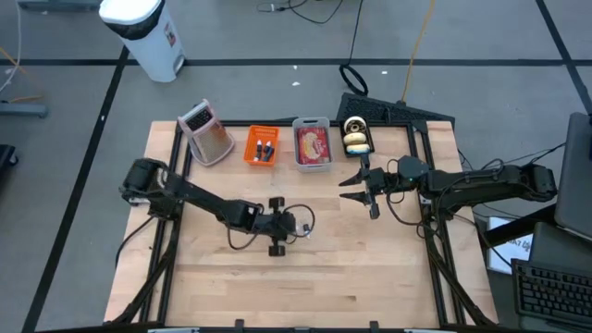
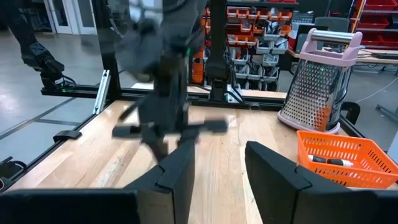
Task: Pick & Place Food Item
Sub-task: Put the black food coloring bottle into the orange bin
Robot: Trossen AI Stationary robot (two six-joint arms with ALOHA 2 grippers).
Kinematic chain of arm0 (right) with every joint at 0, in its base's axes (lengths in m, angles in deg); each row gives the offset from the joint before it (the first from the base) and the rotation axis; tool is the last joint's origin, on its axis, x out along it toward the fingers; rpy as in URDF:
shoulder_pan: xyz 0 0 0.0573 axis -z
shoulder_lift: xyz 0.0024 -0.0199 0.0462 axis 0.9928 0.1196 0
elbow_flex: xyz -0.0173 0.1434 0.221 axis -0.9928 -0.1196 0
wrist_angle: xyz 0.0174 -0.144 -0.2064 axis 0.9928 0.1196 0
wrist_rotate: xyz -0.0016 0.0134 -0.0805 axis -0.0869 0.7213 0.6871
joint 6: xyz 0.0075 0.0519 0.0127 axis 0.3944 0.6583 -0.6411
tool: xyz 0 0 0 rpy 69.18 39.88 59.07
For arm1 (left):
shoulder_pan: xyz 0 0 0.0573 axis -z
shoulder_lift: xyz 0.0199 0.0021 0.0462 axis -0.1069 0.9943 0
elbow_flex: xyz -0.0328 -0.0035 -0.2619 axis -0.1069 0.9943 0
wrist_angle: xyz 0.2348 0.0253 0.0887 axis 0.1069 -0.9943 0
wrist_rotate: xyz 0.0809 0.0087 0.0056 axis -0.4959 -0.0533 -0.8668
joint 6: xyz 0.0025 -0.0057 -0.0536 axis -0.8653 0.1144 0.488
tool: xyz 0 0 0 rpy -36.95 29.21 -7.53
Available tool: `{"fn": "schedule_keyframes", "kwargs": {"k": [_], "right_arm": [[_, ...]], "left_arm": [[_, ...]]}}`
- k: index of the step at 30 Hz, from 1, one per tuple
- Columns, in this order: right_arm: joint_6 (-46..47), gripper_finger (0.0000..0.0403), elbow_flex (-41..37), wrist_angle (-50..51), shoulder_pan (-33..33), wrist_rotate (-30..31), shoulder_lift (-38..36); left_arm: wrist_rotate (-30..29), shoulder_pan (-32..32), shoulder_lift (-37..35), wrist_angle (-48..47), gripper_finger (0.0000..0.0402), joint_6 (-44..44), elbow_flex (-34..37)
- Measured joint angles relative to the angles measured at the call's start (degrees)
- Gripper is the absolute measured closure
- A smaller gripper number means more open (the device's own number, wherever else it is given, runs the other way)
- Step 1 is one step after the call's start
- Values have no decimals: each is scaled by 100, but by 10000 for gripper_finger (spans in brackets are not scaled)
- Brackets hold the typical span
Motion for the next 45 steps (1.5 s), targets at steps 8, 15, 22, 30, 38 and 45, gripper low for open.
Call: {"fn": "schedule_keyframes", "kwargs": {"k": [8, 15, 22, 30, 38, 45], "right_arm": [[-19, 273, -2, 89, 2, 2, -1], [-48, 273, -2, 154, 2, 16, -1], [-201, 273, -2, 166, 2, 522, -1], [-282, 273, -2, 159, 4, 785, -1], [-175, 273, -2, 113, 4, 800, 2], [-115, 273, -26, 138, 4, 800, 4]], "left_arm": [[-157, -576, -1380, -369, 341, -523, 404], [-230, -1454, -2515, 217, 331, -745, 1383], [-230, -2676, -2883, 1511, 333, -97, 2296], [-480, -3759, -2376, 1887, 327, 901, 2472], [-257, -4131, -1602, 2428, 326, 1259, 2472], [-312, -4186, -1521, 2531, 318, 1254, 2463]]}}
